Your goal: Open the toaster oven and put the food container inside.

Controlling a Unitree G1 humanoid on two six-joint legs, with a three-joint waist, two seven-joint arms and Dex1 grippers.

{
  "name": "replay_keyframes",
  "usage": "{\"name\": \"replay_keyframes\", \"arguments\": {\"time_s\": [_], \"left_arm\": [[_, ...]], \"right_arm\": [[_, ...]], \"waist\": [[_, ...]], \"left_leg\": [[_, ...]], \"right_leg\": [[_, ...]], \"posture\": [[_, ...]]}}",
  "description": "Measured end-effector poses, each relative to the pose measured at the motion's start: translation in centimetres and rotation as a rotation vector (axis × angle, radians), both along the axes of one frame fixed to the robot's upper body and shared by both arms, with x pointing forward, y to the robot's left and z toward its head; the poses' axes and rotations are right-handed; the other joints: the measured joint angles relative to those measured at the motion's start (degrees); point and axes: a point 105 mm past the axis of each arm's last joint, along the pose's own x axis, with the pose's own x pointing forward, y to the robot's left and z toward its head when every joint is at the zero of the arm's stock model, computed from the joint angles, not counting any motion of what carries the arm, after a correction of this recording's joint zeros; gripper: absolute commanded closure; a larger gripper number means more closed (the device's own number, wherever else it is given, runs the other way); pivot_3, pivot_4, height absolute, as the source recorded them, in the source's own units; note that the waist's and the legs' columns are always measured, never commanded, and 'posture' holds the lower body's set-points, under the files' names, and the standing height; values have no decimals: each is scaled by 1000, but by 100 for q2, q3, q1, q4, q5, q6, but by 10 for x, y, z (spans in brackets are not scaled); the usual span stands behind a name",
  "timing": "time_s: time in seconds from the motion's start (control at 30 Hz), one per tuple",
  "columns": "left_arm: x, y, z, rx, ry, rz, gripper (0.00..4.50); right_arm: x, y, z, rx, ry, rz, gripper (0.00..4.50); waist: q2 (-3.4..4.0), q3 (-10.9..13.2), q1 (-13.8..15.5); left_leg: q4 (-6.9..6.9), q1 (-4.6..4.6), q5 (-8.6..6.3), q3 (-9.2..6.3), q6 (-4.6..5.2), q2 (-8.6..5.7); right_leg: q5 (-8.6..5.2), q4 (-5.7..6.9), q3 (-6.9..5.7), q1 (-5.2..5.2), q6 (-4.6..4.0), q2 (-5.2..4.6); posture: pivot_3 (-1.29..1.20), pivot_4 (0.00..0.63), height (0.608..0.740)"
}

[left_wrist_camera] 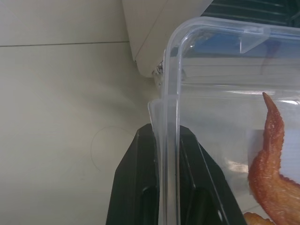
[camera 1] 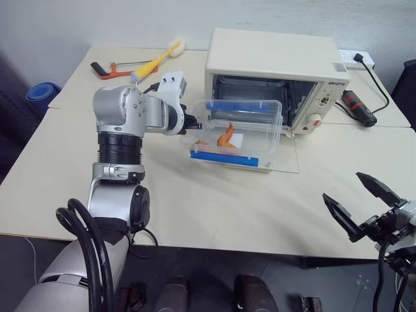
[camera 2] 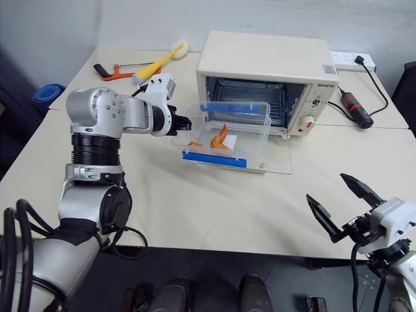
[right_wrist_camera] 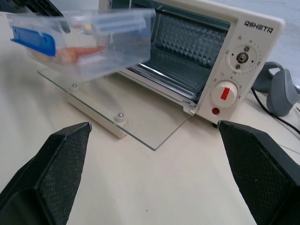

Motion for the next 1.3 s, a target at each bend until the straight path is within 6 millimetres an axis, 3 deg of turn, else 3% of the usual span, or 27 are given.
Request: {"name": "replay_keyframes", "arguments": {"time_s": [0.03, 0.37, 0.53, 0.7, 0.83, 0.87, 1.0, 1.07, 1.17, 1.23, 1.3], "left_arm": [[2, -3, -1, 0, -4, 1, 4405], [8, -30, -1, -51, -15, -42, 1405], [9, -31, 2, -112, -18, -30, 47], [3, -19, 24, -260, -48, -100, 47], [-2, 22, 32, -266, -100, -117, 0], [-3, 32, 30, -264, -104, -122, 186], [-5, 104, 4, -130, -174, -80, 1270], [-12, 123, -5, -101, -181, -109, 1866], [-26, 134, -17, -45, -191, -218, 2783], [-38, 130, -27, 10, -213, -326, 3463], [-51, 107, -44, 40, -246, -482, 4084]], "right_arm": [[0, 3, 1, 4, -6, 3, 0], [1, 12, -7, 61, -3, 5, 0], [2, 16, -9, 60, 2, 21, 0], [7, 28, -6, 39, 52, 109, 0], [9, 41, -7, 13, 124, 213, 950], [9, 43, -9, 7, 147, 227, 1297], [19, 66, -19, -34, 255, 330, 2697], [22, 79, -21, -49, 280, 381, 3392], [26, 96, -21, -68, 288, 437, 4416], [33, 106, -20, -81, 290, 469, 4500], [48, 125, -15, -82, 267, 512, 4500]], "waist": [[0, 0, 19], [0, 0, 43], [0, 0, 35], [1, 0, 4], [9, -4, -62], [9, -4, -77], [12, -5, -136], [12, -4, -117], [11, -3, -23], [9, -4, 10], [9, -4, 18]], "left_leg": [[3, -2, 0, 0, 0, -1], [3, -3, 0, 0, 1, -2], [1, -1, 0, 0, 1, 0], [-1, 1, 0, 1, 1, 1], [-4, 7, 0, 0, 0, 2], [-4, 7, 0, 0, 0, 3], [-7, 13, 1, 1, -2, 7], [-1, 4, 1, -3, -2, 7], [11, -6, -2, -12, 4, 0], [14, -6, -2, -9, 4, 2], [16, -6, -2, -14, 3, 4]], "right_leg": [[0, 0, 0, 0, 0, 0], [0, -1, 0, 0, 0, 0], [0, 0, 0, 0, 0, 1], [0, 0, 0, -1, 0, 2], [0, 2, 1, 0, 0, 3], [0, 3, 0, 0, 0, 4], [-1, 3, 1, 0, -2, 9], [-1, 2, -1, -2, -2, 9], [-1, 0, -5, 2, -2, 2], [-1, -1, -5, 4, -2, 1], [-1, 2, -6, 4, -2, 2]], "posture": [[0, 150, 740], [0, 150, 740], [0, 150, 740], [0, 150, 740], [0, 150, 740], [0, 150, 740], [0, 150, 740], [0, 150, 740], [0, 150, 740], [0, 150, 740], [0, 150, 740]]}}
